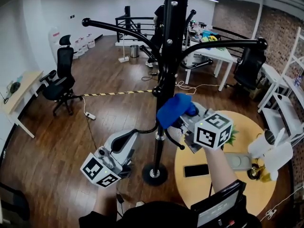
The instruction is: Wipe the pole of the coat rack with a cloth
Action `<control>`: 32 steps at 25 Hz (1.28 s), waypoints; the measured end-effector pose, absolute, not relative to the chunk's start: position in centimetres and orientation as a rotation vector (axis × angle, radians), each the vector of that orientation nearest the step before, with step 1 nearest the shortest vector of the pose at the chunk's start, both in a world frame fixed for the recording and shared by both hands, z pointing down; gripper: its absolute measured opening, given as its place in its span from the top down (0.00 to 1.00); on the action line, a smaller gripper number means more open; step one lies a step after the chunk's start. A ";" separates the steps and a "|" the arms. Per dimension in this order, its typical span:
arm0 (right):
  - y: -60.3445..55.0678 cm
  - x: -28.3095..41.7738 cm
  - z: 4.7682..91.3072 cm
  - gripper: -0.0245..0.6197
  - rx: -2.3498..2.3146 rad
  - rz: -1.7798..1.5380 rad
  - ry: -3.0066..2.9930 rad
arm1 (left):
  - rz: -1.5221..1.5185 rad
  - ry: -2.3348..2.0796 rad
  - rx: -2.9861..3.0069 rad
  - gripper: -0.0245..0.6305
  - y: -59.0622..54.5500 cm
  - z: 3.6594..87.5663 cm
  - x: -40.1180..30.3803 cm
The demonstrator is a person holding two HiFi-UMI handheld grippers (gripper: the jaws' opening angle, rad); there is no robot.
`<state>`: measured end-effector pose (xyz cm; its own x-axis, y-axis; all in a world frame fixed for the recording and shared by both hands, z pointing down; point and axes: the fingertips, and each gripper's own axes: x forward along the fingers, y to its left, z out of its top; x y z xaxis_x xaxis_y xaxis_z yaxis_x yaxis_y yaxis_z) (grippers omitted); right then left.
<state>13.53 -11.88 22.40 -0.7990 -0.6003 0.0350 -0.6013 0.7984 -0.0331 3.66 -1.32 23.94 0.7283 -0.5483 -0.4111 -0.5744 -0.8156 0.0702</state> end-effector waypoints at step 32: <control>-11.9 14.5 14.1 0.93 1.219 -0.267 -3.111 | 0.661 0.983 -2.791 0.97 -0.7 22.8 2.1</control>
<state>14.46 -11.92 14.08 -0.7164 -0.6508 -0.2515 -0.6841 0.7260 0.0702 2.06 -0.67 22.78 0.6958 -0.5710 -0.4357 -0.6186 -0.7847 0.0404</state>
